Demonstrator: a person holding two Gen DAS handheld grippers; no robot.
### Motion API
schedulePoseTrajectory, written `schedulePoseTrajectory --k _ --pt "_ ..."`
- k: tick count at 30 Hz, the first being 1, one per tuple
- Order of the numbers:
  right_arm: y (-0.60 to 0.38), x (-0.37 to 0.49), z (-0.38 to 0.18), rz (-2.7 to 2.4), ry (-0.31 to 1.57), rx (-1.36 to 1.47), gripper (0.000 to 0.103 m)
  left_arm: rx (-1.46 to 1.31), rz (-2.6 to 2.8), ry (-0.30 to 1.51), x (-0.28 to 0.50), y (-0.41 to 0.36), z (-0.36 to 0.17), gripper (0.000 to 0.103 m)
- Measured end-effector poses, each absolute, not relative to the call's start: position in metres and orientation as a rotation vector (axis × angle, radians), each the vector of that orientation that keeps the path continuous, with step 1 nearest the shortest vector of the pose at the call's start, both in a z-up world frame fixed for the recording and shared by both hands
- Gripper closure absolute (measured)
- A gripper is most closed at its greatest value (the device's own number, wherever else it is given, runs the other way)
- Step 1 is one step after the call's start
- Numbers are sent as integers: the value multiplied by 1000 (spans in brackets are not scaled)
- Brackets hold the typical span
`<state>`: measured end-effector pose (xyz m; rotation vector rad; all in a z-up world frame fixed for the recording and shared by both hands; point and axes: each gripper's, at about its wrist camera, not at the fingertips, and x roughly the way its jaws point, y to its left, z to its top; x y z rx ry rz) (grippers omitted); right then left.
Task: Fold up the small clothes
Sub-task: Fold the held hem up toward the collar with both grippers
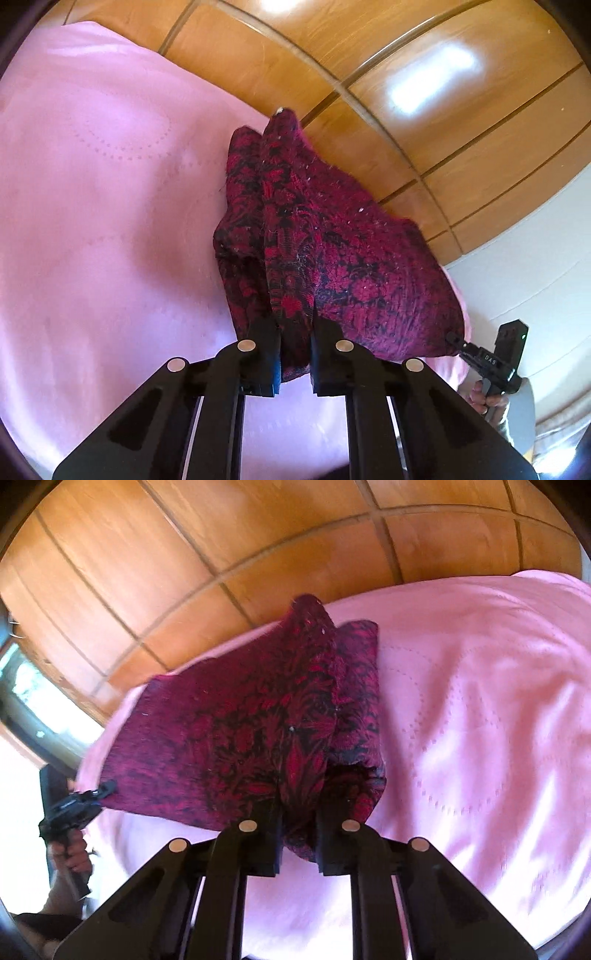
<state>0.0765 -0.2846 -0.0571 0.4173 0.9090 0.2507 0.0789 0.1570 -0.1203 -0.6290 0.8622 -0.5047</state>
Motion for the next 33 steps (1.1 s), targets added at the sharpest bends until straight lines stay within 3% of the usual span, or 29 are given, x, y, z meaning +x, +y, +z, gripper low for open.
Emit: schedulePoseTrajectory --k 8,14,19,22,24,26,30,33 --pt "-277 26 -75 319 1042 390 91 -551 -462 937 32 161 -122 91" --pt "-294 46 -53 251 952 419 67 -536 -364 843 42 174 -105 84" --pt "-298 94 -49 163 890 417 64 -476 -402 762 57 158 -85 84" --pt "-286 126 -59 161 923 386 64 -414 -431 751 69 137 -83 84" --pt "-278 138 -66 156 955 344 85 -370 -441 754 78 121 -84 84" --pt "-270 142 -57 153 930 290 90 -341 -461 760 82 112 -87 84" --pt "-269 132 -36 77 844 217 91 -303 -430 812 105 103 -103 84" --pt "-269 146 -75 4 948 193 90 -308 -392 875 126 101 -125 84"
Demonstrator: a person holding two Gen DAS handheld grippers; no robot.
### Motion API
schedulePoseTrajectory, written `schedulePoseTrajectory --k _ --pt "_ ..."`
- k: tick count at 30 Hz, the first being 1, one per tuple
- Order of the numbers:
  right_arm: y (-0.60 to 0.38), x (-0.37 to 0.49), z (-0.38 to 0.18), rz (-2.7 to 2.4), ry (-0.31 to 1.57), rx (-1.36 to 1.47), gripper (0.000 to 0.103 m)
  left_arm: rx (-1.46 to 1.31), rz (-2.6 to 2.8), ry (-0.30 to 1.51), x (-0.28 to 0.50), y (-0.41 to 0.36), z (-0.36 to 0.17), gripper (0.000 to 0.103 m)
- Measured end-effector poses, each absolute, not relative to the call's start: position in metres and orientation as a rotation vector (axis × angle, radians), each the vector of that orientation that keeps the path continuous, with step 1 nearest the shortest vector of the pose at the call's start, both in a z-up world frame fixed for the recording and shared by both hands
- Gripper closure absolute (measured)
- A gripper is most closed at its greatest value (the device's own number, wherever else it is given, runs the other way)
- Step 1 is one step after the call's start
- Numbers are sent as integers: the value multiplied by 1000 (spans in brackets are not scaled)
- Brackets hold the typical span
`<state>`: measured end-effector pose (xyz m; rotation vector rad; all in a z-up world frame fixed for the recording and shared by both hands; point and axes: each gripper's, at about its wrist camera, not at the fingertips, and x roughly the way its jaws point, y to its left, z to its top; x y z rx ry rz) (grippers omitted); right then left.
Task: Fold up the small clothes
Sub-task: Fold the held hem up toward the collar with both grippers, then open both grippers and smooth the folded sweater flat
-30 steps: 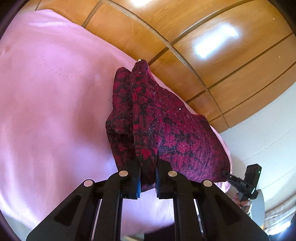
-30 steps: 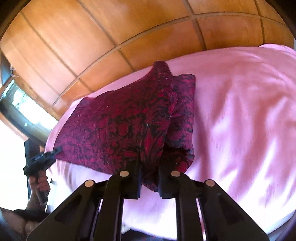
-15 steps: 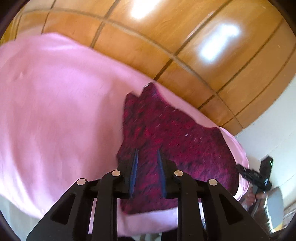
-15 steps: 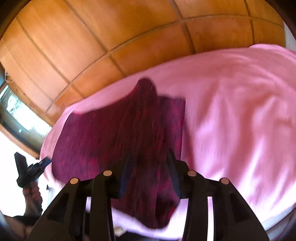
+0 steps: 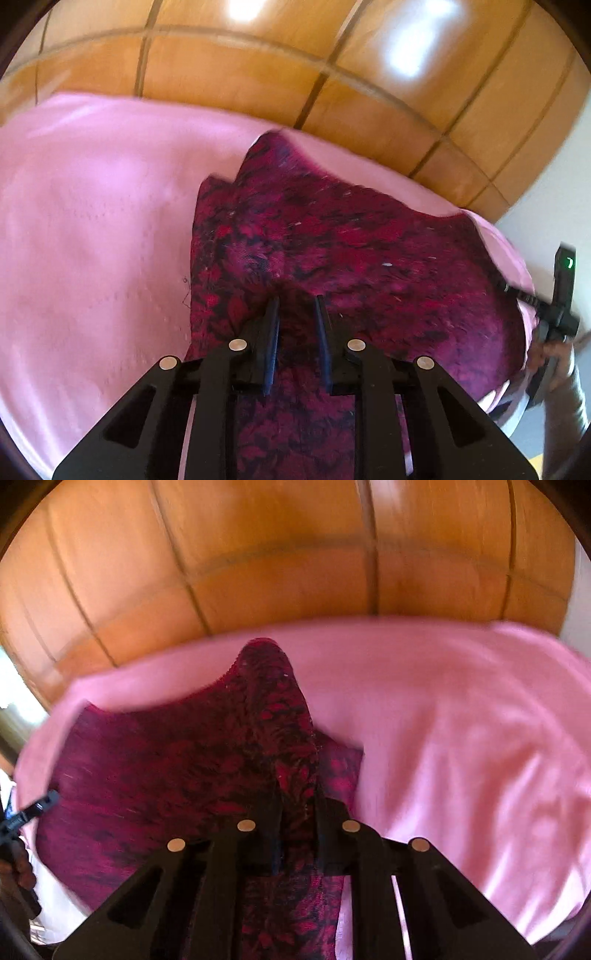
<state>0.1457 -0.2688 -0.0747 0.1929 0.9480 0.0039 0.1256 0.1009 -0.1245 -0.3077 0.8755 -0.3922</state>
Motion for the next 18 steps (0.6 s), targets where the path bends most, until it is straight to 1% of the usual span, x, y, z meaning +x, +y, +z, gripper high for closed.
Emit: schedulePoseTrajectory --k 2,4,5,6,7,8,9,10,11,12,13,18 --pt "-266 147 -90 -4 944 198 87 -310 -382 867 124 103 -124 84" --pt "-268 144 -88 -4 922 225 84 -312 -376 861 119 105 -120 84" --pt "-269 140 -85 -4 913 228 77 -317 -379 851 116 108 -116 84" --pt "-271 137 -84 -9 906 229 67 -324 -382 838 113 111 -112 84" --pt "-275 131 -81 -24 902 223 60 -332 -377 822 112 116 -107 84" --pt "-277 126 -77 -48 892 215 48 -339 -360 803 113 123 -102 84" --pt "-278 124 -72 -61 877 217 46 -339 -340 792 116 128 -99 84" --pt "-279 119 -63 -76 847 230 46 -340 -315 783 121 133 -98 84" --pt "-279 115 -56 -89 821 239 43 -352 -288 785 127 141 -97 84" --pt "-277 111 -47 -103 786 243 39 -369 -286 793 131 144 -98 78" --pt "-274 110 -41 -101 771 242 38 -397 -299 805 140 148 -99 77" --pt "-234 118 -30 -19 754 161 31 -410 -339 860 167 140 -107 77"
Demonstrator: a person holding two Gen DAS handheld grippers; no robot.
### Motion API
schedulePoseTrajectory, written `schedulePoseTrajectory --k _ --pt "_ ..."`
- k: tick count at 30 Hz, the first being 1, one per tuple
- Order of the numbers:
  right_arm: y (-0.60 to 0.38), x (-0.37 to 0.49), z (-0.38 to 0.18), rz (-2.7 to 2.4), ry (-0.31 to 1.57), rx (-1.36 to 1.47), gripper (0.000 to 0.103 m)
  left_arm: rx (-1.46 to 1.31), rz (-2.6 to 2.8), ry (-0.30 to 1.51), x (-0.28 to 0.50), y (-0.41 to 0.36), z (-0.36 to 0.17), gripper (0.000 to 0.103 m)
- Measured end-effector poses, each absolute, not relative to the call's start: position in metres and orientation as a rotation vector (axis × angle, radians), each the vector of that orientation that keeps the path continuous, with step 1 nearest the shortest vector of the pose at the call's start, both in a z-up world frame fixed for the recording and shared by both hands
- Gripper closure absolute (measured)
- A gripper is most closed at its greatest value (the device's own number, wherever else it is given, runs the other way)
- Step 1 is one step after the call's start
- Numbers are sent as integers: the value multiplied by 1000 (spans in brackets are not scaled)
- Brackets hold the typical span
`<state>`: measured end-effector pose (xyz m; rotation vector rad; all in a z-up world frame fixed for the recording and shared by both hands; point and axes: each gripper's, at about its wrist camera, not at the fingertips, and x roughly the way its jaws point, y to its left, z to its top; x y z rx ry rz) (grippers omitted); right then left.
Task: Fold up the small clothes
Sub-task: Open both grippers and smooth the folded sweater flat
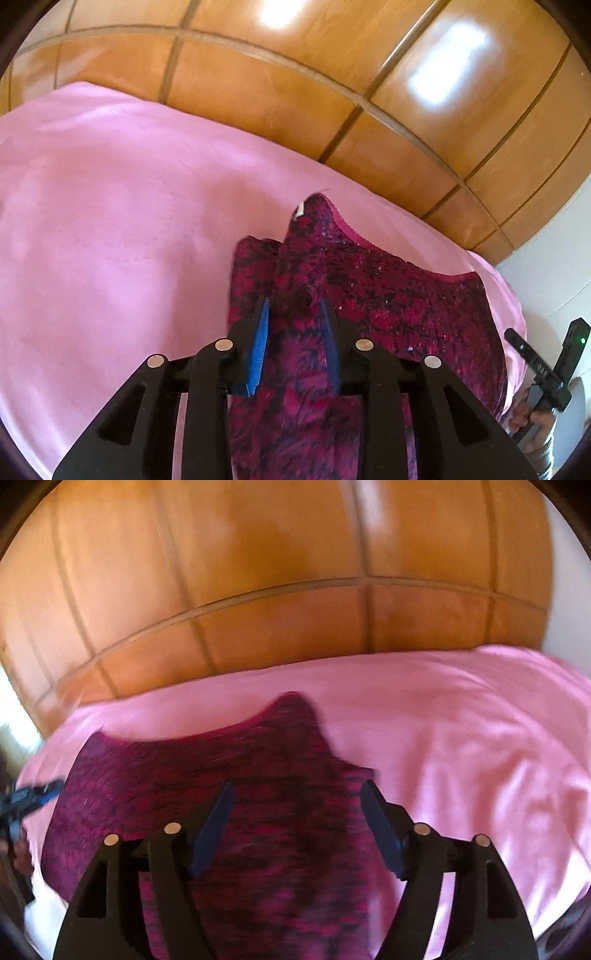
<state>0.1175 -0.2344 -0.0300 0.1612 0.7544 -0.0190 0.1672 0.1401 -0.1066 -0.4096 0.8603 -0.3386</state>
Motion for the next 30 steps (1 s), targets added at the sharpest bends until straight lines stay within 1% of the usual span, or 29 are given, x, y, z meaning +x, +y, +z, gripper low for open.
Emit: schedulePoseTrajectory --k 1,3,4,7,10,12,14,15,16,22,30 --pt "-221 123 -32 1 758 133 30 -407 -332 873 171 138 -109 78" --pt "-198 131 -39 51 775 98 30 -415 -323 883 177 136 -113 88" --pt "-191 133 -40 69 782 92 30 -424 -313 872 176 138 -112 91" --pt "-160 144 -48 140 802 62 30 -405 -266 846 168 141 -110 92" --pt "-136 157 -64 166 843 19 30 -355 -200 871 169 138 -125 92" --pt "-127 167 -79 154 871 -13 28 -355 -180 887 173 138 -132 90" --pt "-124 172 -88 147 869 -30 27 -324 -143 878 173 135 -127 83" --pt "-127 175 -91 148 873 -9 26 -301 -120 865 170 132 -122 77" --pt "-130 179 -93 153 873 17 26 -287 -107 850 166 131 -118 75" --pt "-132 174 -96 163 848 24 26 -176 -96 688 117 109 -81 75" --pt "-134 168 -99 174 836 34 25 -80 -149 621 85 76 -68 76"
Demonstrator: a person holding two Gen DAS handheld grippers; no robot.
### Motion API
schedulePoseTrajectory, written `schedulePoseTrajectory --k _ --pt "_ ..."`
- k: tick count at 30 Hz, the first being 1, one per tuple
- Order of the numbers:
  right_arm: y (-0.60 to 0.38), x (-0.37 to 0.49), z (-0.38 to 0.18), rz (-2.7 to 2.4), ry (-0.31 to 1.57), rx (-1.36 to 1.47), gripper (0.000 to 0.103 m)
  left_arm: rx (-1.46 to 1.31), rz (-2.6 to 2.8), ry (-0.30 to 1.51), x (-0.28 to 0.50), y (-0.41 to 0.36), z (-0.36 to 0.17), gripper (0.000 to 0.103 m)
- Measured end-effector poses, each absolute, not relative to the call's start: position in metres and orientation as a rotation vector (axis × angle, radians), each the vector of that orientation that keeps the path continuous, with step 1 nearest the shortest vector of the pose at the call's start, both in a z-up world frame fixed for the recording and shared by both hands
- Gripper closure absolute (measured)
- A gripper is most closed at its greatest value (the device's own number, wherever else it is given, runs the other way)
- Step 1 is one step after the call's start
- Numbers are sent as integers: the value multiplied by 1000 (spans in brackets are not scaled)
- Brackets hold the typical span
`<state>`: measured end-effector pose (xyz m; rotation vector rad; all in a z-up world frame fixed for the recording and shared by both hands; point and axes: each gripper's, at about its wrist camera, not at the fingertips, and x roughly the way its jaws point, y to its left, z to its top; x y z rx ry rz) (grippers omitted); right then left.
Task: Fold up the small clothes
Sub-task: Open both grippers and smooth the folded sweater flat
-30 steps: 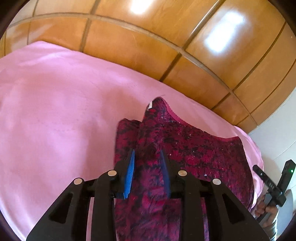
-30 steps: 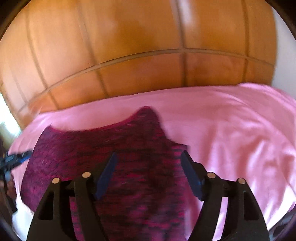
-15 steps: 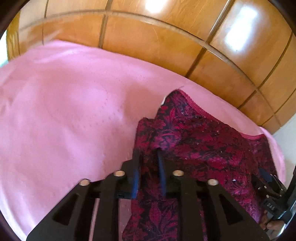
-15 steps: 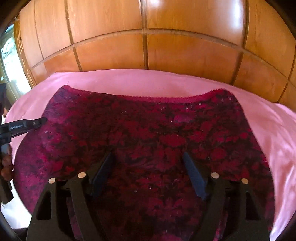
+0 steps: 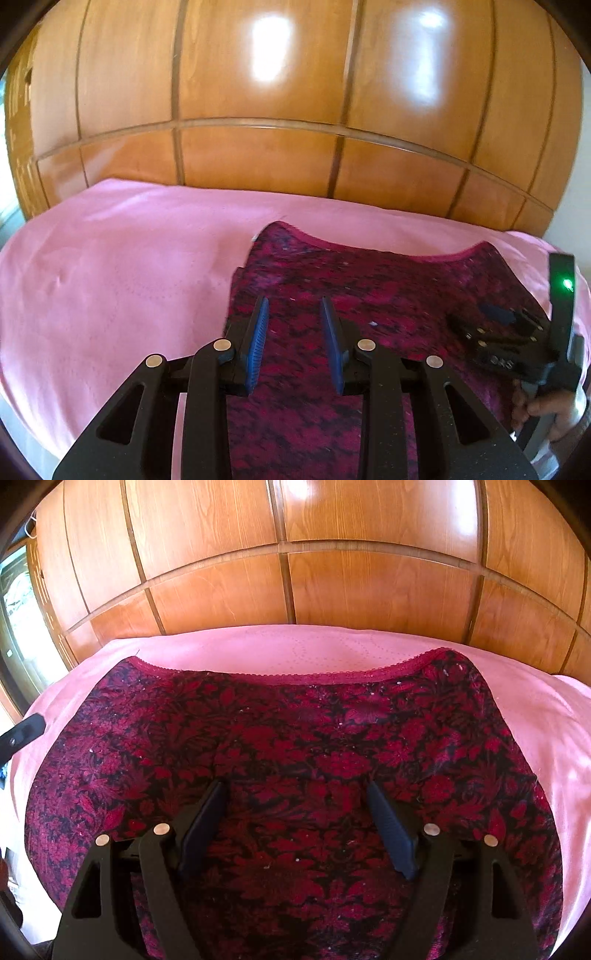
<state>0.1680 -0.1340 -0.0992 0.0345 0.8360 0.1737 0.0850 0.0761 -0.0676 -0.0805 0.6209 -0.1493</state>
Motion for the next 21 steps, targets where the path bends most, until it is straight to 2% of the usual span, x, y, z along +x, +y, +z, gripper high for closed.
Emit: schedulePoseTrajectory --k 3,6,21 --pt "-136 167 -100 176 834 38 24 -65 -159 615 80 68 -66 75" --pt "-136 170 -98 179 835 40 24 -73 -166 616 75 66 -66 69" --pt "-144 127 -66 196 826 52 23 -72 -174 650 68 62 -83 69"
